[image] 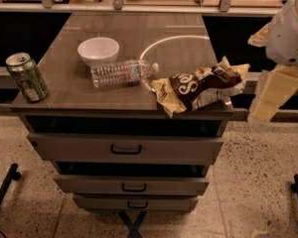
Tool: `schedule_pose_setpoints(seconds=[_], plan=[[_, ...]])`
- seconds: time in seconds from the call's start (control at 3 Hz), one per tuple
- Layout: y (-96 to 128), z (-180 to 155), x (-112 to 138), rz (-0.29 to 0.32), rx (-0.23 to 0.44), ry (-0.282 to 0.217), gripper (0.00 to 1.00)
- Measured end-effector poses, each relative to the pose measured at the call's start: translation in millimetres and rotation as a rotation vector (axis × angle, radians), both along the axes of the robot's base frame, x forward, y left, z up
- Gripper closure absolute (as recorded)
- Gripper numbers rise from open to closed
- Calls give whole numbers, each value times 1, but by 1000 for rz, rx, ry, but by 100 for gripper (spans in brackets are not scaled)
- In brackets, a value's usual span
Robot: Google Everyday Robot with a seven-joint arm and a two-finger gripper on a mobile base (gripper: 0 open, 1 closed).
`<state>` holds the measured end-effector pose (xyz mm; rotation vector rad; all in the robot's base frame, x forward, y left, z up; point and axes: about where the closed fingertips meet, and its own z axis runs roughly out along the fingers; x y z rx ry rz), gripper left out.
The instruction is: Place brown chip bag into white bowl
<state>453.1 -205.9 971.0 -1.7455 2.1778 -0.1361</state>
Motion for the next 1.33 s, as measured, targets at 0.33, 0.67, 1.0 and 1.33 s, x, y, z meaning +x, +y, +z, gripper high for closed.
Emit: schedule_pose_setpoints(seconds=[0.33,0.67,1.0,1.33], plan=[[24,-25,44,96,-44,-101,0],[40,-41,72,164,-70,-156,0],[50,-68,95,205,-77,-154,18],[51,-70,96,208,-77,-153,41]])
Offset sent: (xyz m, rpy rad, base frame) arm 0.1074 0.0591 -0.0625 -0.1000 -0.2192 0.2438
